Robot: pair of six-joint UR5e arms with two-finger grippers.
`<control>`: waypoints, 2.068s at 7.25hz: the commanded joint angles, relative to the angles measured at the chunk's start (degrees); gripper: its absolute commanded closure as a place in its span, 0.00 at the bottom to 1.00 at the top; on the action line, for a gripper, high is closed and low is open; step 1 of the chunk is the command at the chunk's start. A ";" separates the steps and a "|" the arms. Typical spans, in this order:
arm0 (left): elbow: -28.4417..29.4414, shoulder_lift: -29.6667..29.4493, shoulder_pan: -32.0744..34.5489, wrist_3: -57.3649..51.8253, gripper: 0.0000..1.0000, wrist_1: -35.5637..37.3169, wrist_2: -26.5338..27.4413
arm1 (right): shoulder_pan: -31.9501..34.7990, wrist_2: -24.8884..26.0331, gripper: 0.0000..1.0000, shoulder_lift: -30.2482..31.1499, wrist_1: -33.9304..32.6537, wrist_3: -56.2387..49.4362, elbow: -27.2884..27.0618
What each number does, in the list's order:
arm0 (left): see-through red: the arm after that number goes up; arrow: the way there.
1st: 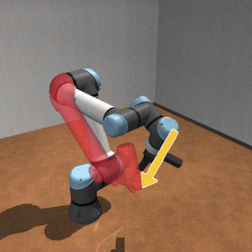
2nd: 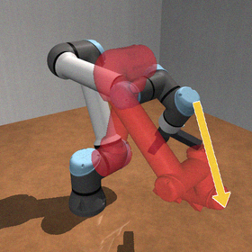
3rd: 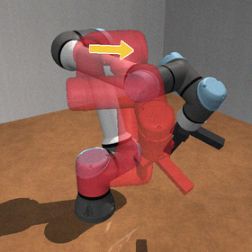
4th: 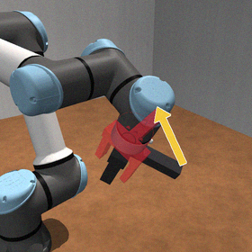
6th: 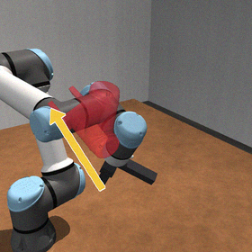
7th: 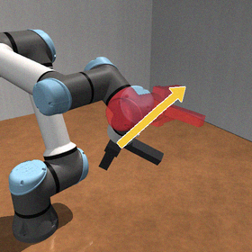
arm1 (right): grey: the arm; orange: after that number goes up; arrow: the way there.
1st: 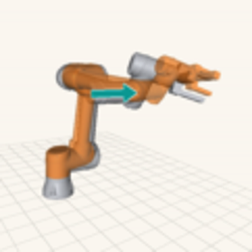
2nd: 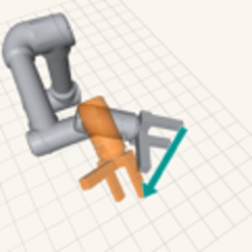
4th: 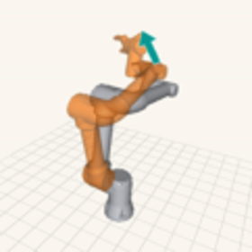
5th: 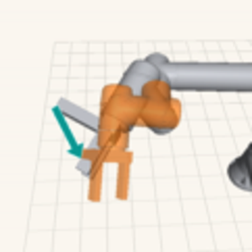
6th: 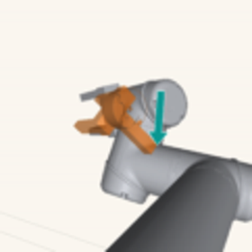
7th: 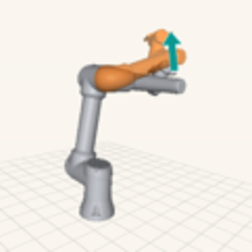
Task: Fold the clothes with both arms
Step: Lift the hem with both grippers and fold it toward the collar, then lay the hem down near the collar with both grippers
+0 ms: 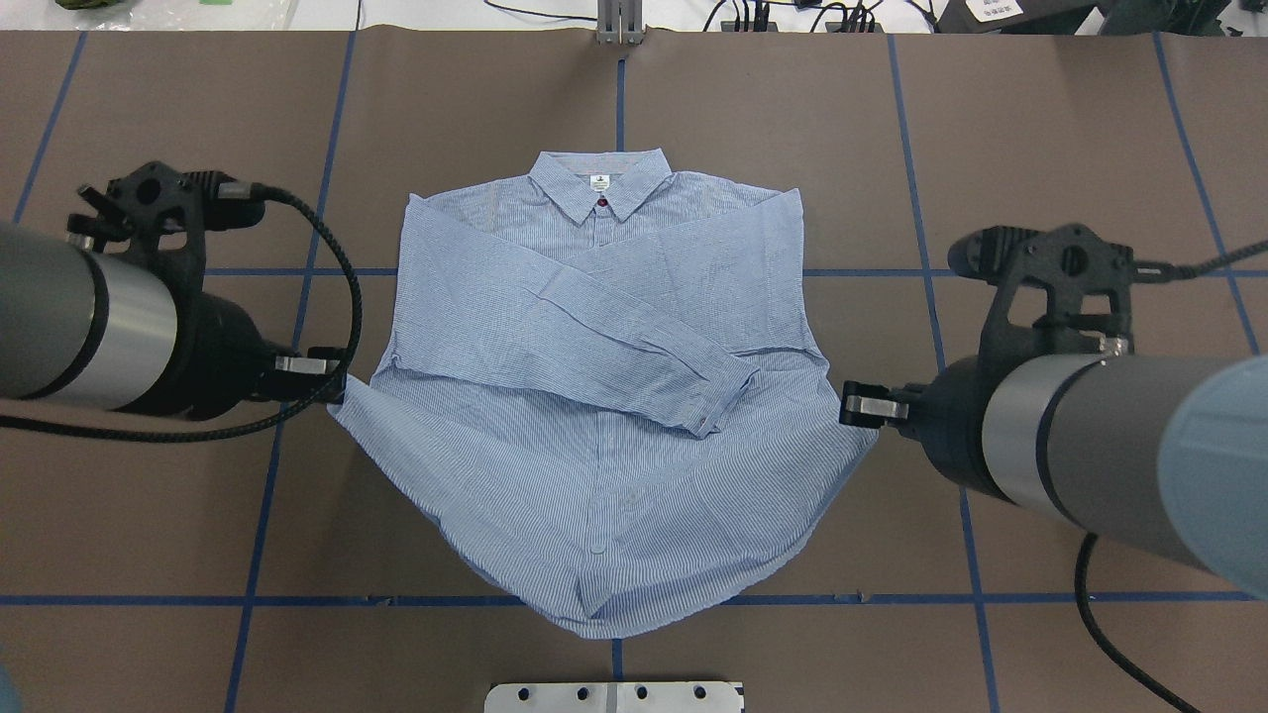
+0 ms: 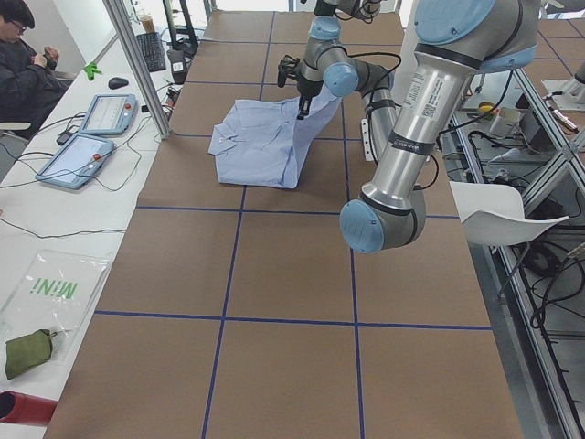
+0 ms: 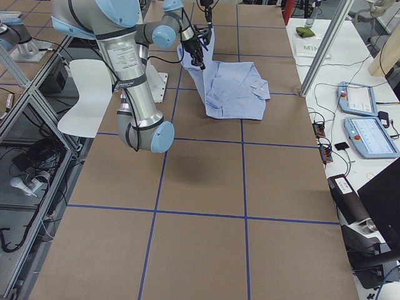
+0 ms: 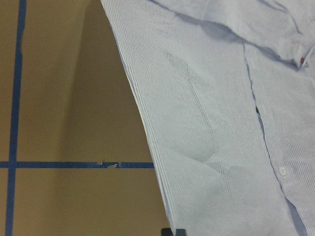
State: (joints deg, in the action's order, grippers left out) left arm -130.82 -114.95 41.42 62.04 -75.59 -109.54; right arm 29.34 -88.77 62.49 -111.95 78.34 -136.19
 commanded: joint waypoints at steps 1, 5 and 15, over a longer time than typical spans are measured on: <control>11.23 -4.65 3.40 -2.62 1.00 -2.78 3.25 | 6.84 -2.29 1.00 -0.18 13.11 -3.79 14.58; 29.79 -7.12 3.75 -2.45 1.00 -21.40 7.84 | 13.10 -2.38 1.00 -6.92 21.87 -6.62 30.78; 53.21 -11.78 3.84 -6.58 1.00 -43.94 10.14 | 13.72 -2.11 1.00 -11.15 34.96 -10.49 51.29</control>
State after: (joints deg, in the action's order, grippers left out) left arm -77.73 -125.59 45.21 55.43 -119.43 -99.18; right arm 43.05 -90.77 52.34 -77.04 67.92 -85.04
